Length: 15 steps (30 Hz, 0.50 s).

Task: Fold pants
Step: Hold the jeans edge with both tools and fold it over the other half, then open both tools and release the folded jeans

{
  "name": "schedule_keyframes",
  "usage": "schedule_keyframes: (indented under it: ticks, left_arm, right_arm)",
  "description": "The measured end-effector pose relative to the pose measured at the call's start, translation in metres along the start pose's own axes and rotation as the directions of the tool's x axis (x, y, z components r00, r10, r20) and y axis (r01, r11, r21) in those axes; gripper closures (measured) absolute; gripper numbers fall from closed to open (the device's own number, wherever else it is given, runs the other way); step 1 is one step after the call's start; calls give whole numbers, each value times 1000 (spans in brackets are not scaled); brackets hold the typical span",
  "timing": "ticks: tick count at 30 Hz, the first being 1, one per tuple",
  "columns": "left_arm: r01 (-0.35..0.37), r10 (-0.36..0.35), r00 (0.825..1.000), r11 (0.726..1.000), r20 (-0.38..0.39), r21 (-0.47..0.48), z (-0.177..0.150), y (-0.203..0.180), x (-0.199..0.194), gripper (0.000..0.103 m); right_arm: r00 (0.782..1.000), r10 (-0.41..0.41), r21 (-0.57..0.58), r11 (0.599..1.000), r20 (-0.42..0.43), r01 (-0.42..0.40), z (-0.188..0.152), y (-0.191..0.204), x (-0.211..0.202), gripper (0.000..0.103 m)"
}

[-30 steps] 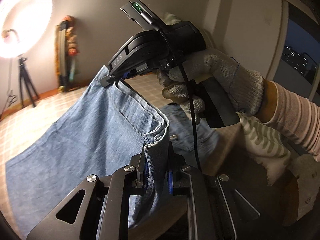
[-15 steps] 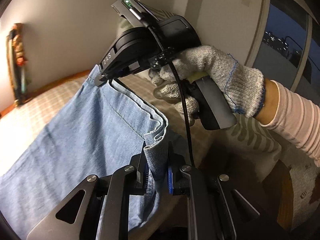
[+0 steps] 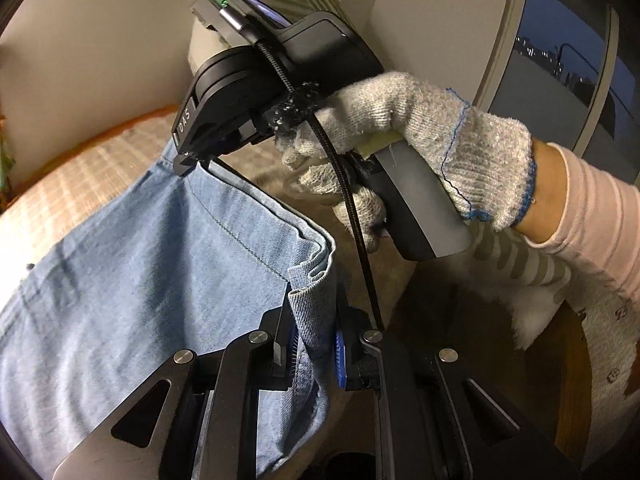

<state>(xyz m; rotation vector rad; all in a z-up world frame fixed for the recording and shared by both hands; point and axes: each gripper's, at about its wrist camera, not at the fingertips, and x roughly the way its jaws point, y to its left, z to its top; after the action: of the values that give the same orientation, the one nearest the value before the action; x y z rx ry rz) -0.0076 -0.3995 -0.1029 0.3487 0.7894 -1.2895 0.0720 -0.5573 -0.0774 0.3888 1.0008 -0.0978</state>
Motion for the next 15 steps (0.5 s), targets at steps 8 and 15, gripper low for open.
schedule_keyframes:
  ticks: [8, 15]
  left_arm:
    - [13, -13, 999, 1000, -37, -7, -1, 0, 9, 88]
    - [29, -29, 998, 999, -59, 14, -11, -18, 8, 76]
  right_arm:
    - [1000, 3, 9, 1000, -27, -3, -4, -8, 14, 99]
    - [998, -70, -43, 997, -10, 69, -3, -3, 7, 86]
